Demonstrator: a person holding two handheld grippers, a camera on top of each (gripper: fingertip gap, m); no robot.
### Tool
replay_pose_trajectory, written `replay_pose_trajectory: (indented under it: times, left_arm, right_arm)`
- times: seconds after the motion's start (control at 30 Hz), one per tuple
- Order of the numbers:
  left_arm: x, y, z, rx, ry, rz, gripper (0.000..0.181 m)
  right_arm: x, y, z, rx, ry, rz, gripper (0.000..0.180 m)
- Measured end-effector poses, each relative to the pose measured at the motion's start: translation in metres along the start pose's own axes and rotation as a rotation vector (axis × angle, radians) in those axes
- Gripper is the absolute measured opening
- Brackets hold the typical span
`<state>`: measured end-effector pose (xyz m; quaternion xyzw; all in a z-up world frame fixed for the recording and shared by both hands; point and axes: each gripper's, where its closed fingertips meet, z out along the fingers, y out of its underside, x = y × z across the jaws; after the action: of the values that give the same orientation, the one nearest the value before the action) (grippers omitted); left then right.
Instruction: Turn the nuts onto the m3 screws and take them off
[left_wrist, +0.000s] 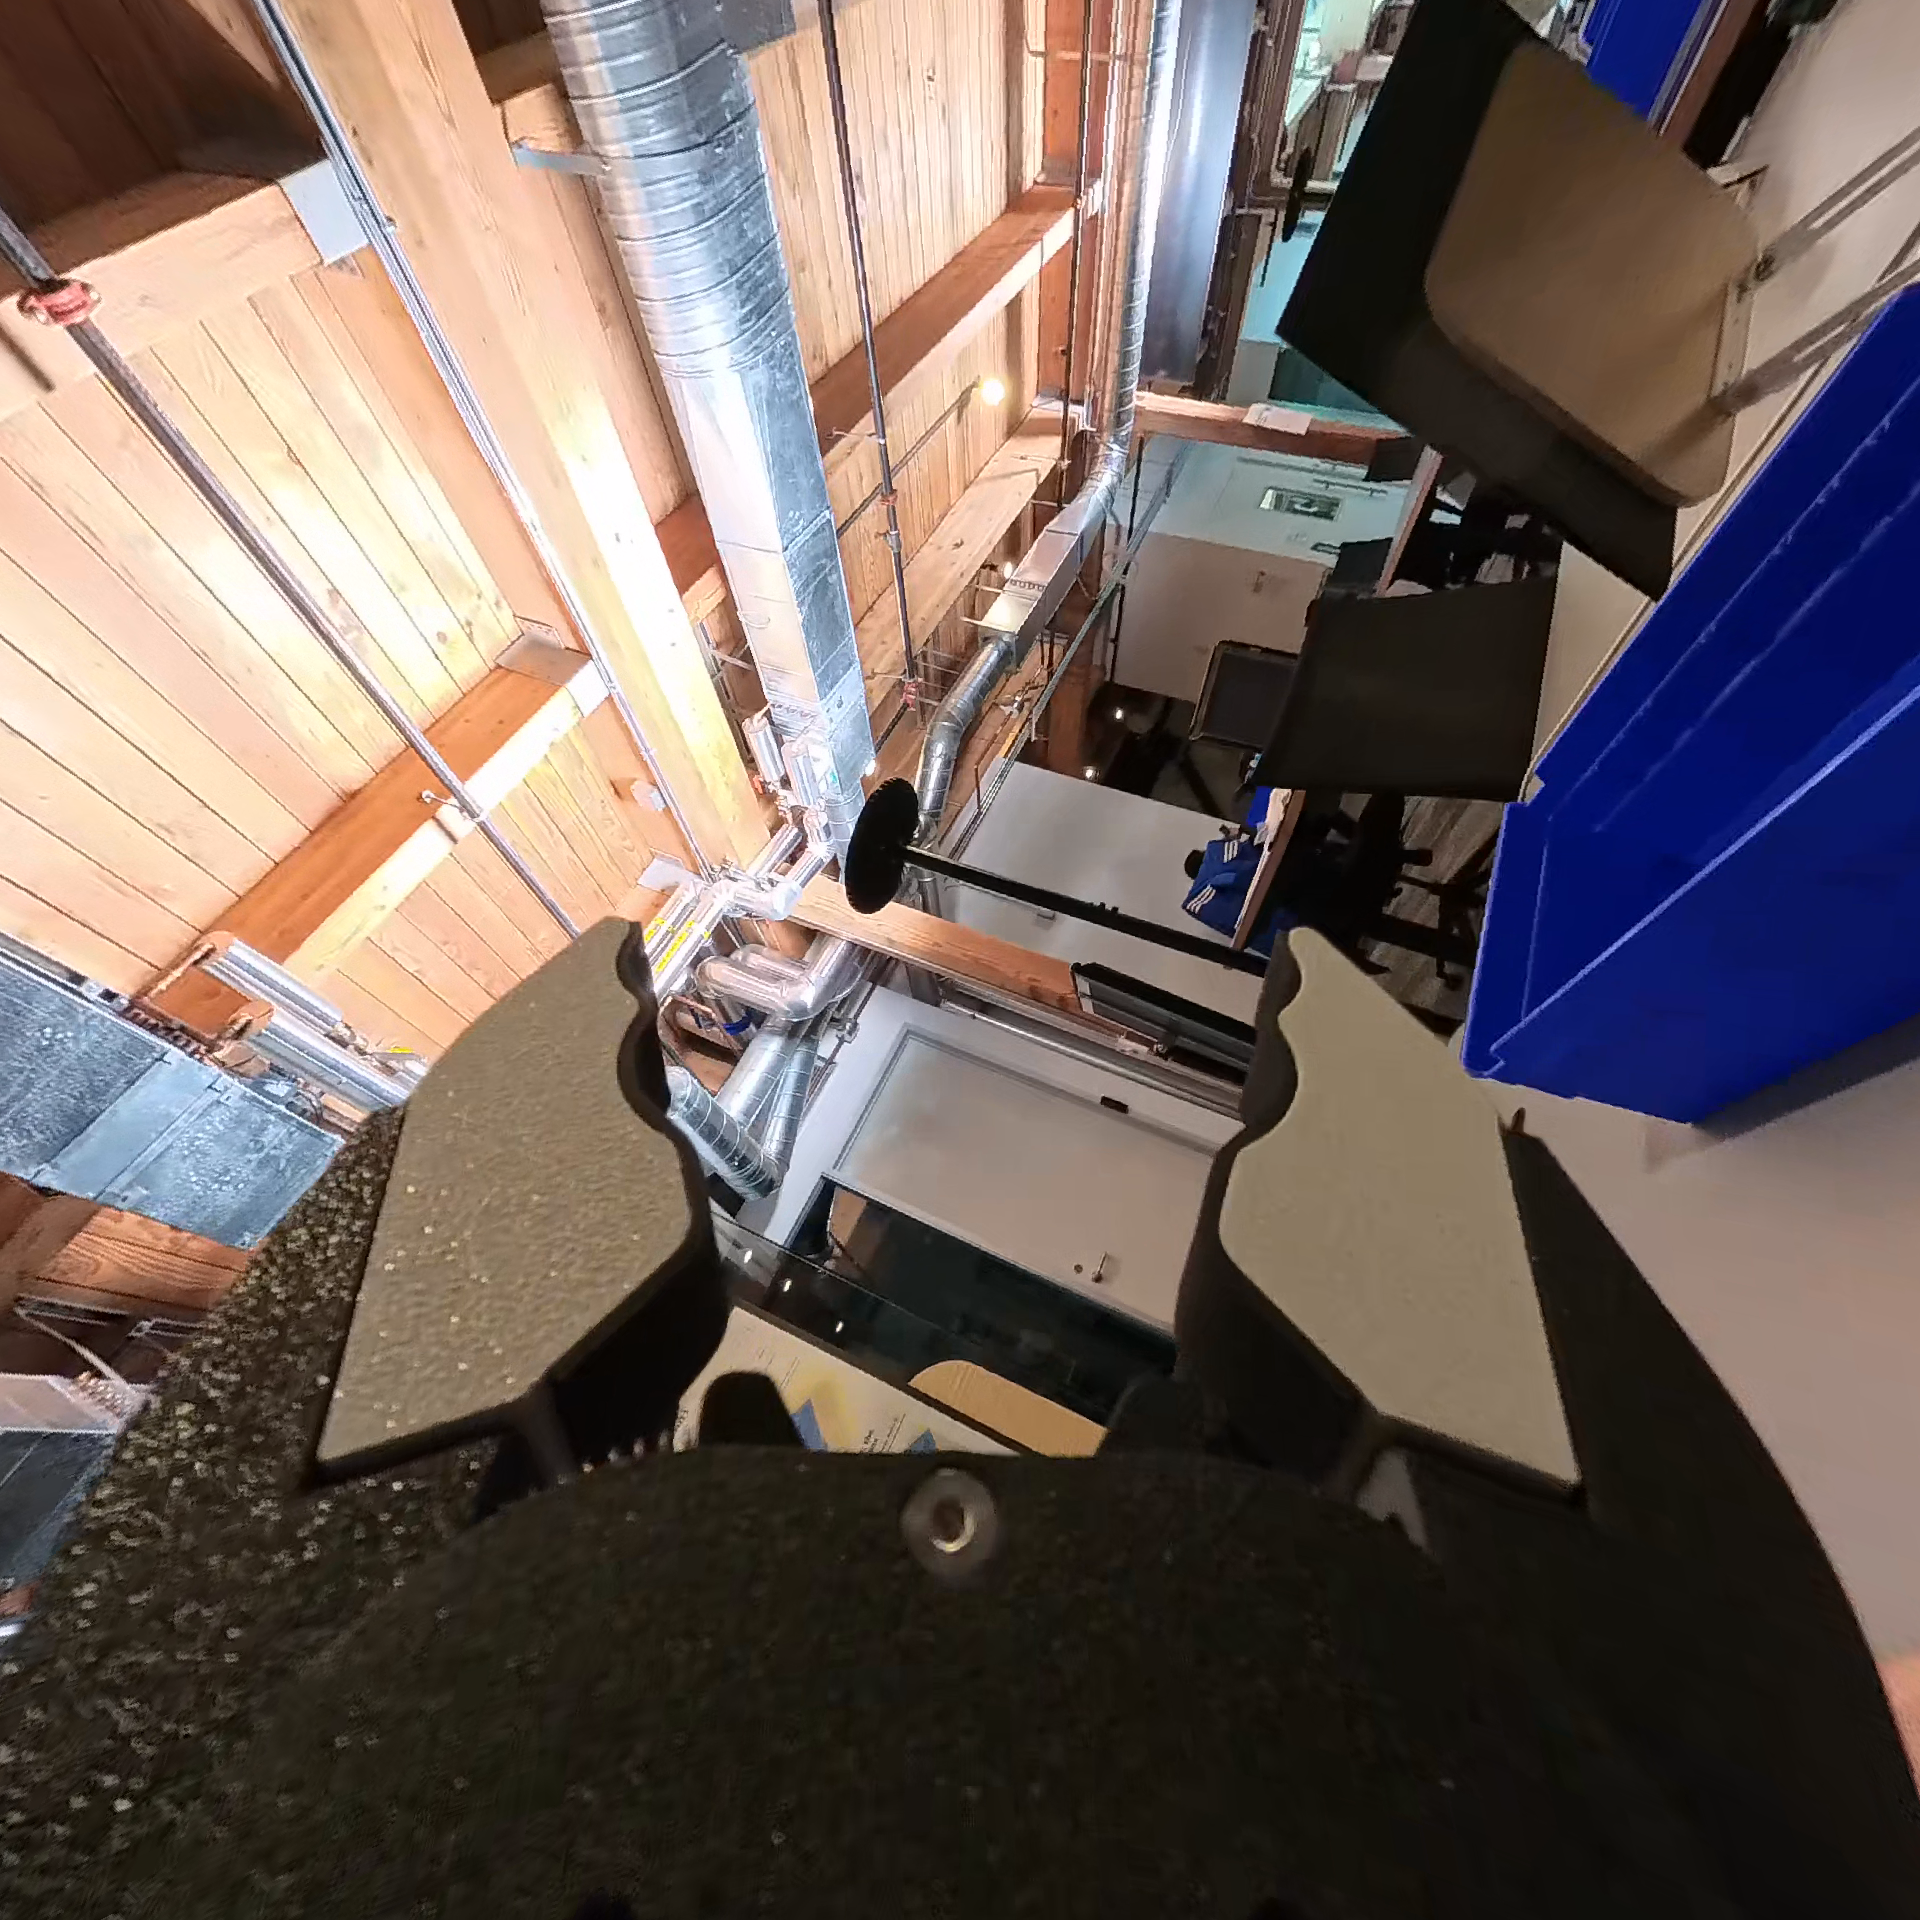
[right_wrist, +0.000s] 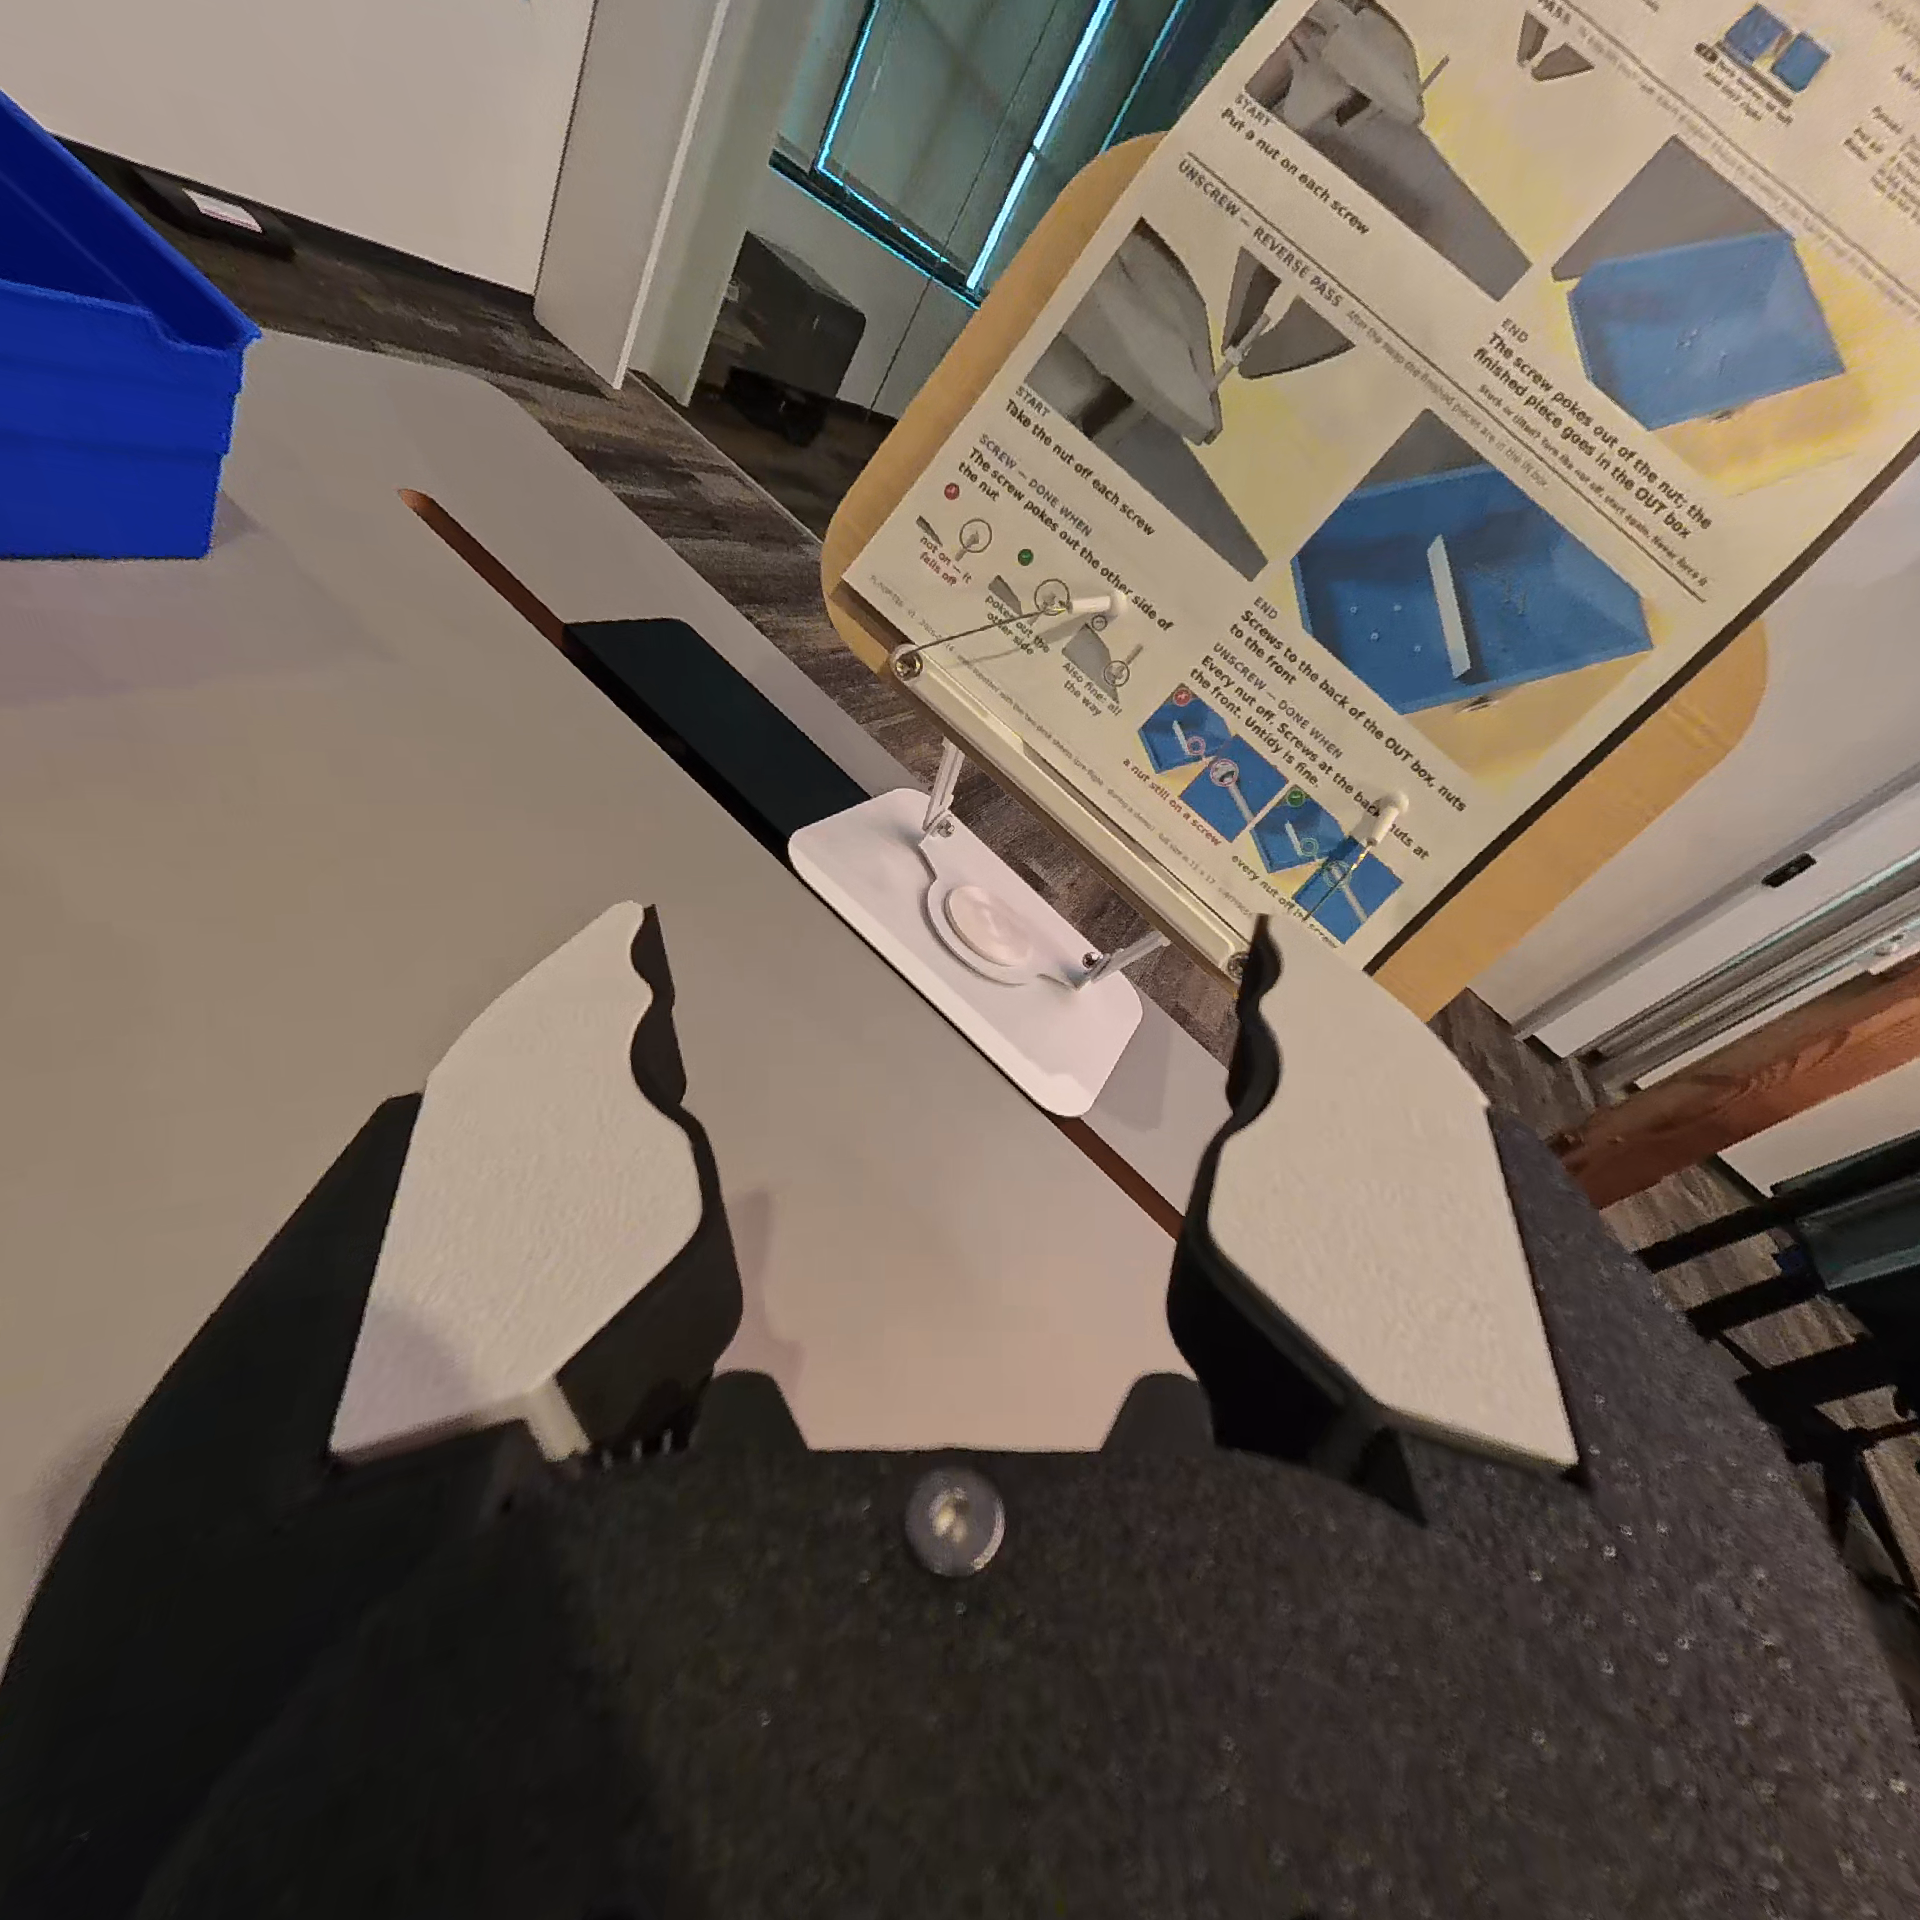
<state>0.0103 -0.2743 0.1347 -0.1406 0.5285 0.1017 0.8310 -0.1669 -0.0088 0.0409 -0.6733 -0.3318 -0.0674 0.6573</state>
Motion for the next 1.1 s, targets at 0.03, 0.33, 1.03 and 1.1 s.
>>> replay_pose_trajectory:
  times: [0.03,0.33,1.03,1.1]
  left_arm:
    - [0.001,0.0,0.001,-0.005,0.003,-0.004,0.109]
    - [0.009,0.026,0.005,-0.096,0.031,-0.055,0.106]
    - [0.012,0.013,-0.006,-0.063,0.015,-0.048,0.102]
    - [0.008,0.001,-0.009,-0.037,0.006,-0.057,0.101]
  right_arm:
    - [0.0,0.0,0.0,-0.004,0.003,-0.007,0.103]
    - [0.012,-0.003,-0.005,0.005,0.073,-0.05,0.103]
    - [0.003,0.001,0.0,-0.015,0.032,-0.061,0.104]
    - [0.002,0.002,0.001,-0.019,0.029,-0.064,0.104]
